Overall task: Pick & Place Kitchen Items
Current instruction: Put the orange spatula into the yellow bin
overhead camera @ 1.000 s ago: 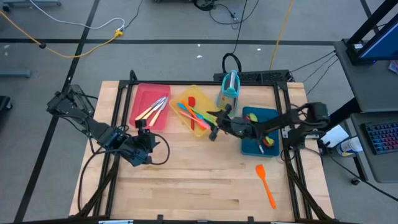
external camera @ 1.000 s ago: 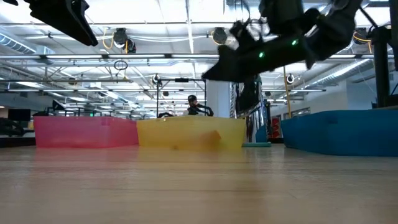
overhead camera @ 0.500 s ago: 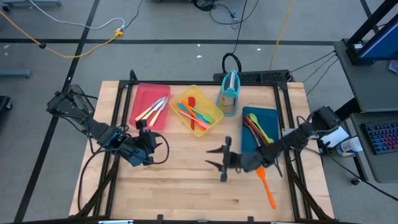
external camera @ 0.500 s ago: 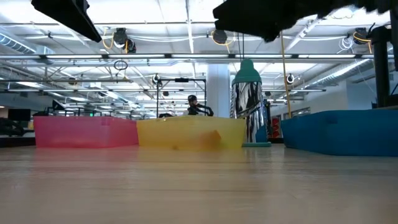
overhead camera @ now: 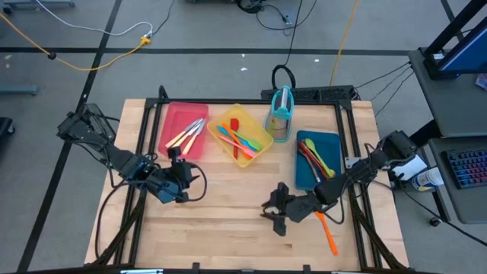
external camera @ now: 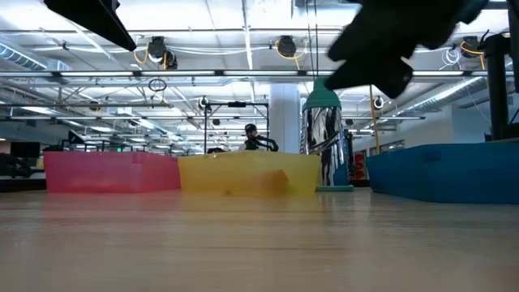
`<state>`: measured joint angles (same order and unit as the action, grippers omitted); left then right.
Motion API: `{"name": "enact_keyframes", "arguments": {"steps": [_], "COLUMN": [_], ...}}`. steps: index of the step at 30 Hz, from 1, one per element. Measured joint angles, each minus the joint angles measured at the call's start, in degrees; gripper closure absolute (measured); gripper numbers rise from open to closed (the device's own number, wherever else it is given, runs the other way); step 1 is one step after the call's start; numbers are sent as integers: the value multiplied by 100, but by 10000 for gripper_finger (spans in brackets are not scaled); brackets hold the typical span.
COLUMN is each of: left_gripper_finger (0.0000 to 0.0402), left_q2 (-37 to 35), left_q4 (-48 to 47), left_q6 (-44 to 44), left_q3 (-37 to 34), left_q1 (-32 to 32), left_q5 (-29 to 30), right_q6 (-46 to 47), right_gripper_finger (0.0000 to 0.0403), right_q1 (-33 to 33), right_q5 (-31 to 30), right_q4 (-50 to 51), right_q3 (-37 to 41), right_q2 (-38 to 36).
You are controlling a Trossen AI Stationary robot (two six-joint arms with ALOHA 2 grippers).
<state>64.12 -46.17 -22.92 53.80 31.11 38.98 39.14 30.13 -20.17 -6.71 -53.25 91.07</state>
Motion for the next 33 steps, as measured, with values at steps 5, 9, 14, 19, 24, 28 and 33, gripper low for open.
{"name": "enact_keyframes", "arguments": {"steps": [5,9,14,19,24,28,33], "left_gripper_finger": [256,256,256,256,256,256,256], "left_q2": [-1,0,-1,-1,0,0,-1], "left_q4": [0,1,1,0,0,0,0], "left_q6": [166,168,179,184,308,339,332], "left_q3": [0,0,0,0,0,0,0], "left_q1": [0,0,0,0,0,0,0], "left_q5": [4,4,7,7,9,9,11], "right_q6": [1147,2364,3802,5071,5656,5743,5722], "right_gripper_finger": [234,234,234,234,234,234,234], "right_q1": [0,0,3,58,75,74,81], "right_q5": [1238,1850,2967,3536,3245,2800,2781], "right_q4": [714,1852,3541,5123,5985,6071,6012], "right_q3": [-3,-4,-4,-4,-4,-3,0], "right_q2": [0,0,0,0,0,0,0]}}
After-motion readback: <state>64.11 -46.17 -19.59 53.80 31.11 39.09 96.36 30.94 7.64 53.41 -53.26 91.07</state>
